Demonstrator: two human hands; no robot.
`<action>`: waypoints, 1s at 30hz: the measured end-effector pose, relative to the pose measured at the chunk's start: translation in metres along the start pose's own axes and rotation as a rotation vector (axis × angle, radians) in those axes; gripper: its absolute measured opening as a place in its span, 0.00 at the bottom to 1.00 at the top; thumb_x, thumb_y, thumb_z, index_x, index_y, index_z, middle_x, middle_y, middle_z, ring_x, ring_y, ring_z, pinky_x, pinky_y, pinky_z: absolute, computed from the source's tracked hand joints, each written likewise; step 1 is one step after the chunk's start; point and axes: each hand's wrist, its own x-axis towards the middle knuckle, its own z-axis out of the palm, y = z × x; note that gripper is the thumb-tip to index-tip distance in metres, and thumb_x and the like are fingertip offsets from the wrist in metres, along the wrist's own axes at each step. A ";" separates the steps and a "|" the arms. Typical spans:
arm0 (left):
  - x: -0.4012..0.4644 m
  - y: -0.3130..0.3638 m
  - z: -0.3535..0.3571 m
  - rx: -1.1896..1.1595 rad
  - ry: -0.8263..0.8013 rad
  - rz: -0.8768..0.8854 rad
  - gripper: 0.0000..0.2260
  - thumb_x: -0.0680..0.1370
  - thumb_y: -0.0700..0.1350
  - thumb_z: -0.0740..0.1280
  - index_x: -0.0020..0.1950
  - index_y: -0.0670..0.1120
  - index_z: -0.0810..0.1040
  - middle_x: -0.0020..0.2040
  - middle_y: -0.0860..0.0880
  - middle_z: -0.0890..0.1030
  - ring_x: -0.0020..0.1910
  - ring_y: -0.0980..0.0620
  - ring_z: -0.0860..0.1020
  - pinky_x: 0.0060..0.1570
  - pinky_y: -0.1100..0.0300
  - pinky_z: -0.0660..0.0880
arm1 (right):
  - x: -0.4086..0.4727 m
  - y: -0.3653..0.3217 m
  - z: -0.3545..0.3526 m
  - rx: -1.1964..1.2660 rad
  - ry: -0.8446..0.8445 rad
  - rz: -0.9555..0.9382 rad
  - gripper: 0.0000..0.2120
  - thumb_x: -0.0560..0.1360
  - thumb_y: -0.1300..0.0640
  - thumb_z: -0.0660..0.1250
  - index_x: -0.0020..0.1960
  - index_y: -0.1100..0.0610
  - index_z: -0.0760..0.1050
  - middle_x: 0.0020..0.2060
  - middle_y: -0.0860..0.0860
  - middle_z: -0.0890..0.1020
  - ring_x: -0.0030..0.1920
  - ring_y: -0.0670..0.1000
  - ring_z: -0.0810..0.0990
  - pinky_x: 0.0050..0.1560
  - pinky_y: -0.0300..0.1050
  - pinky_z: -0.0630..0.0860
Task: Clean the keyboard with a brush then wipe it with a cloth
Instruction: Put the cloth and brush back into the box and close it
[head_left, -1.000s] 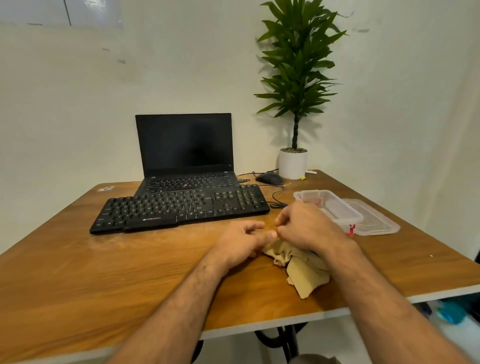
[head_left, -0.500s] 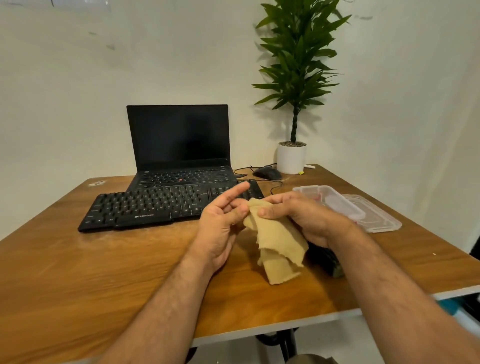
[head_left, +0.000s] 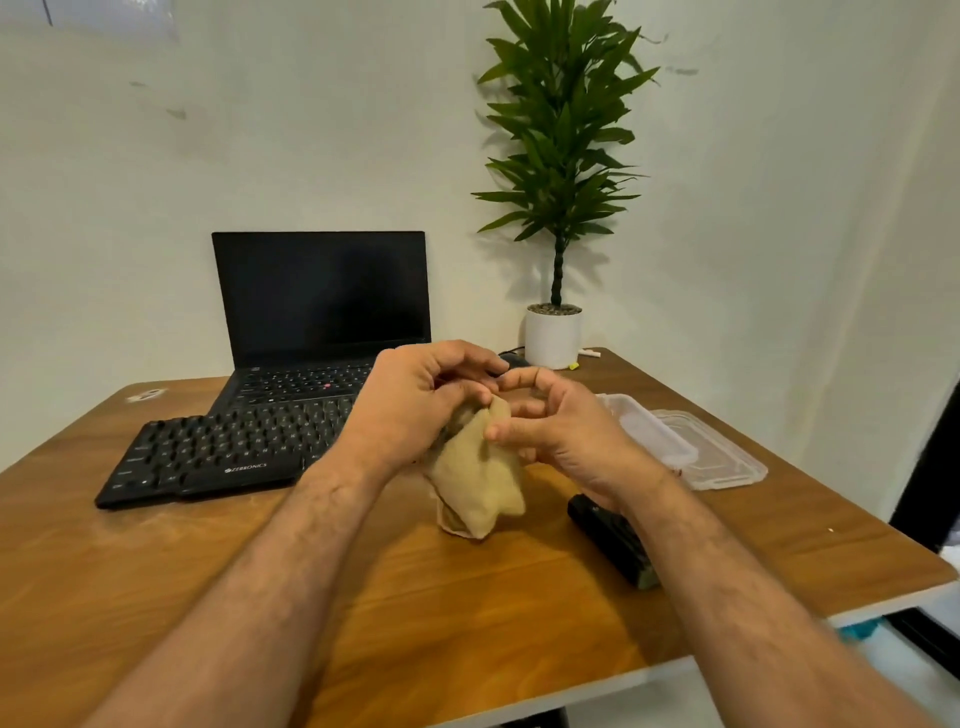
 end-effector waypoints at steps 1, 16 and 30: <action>0.003 0.000 0.000 0.011 -0.002 -0.004 0.13 0.76 0.35 0.71 0.51 0.53 0.85 0.44 0.58 0.85 0.48 0.63 0.82 0.50 0.69 0.77 | 0.001 0.001 0.000 -0.064 0.023 0.009 0.19 0.68 0.63 0.77 0.57 0.54 0.78 0.45 0.54 0.87 0.49 0.53 0.86 0.46 0.49 0.81; -0.014 -0.029 0.017 -0.661 -0.361 -0.463 0.18 0.74 0.43 0.73 0.63 0.41 0.80 0.54 0.39 0.83 0.52 0.41 0.81 0.51 0.49 0.78 | -0.004 -0.009 -0.026 -0.117 -0.065 0.150 0.13 0.69 0.70 0.75 0.51 0.60 0.82 0.44 0.53 0.86 0.43 0.50 0.85 0.39 0.41 0.81; -0.017 -0.005 0.028 -0.153 0.311 -0.652 0.20 0.76 0.61 0.68 0.47 0.43 0.80 0.38 0.49 0.81 0.36 0.52 0.79 0.42 0.53 0.79 | 0.002 -0.005 -0.019 -0.032 0.173 0.277 0.10 0.73 0.68 0.73 0.52 0.59 0.81 0.42 0.56 0.86 0.41 0.53 0.84 0.41 0.48 0.82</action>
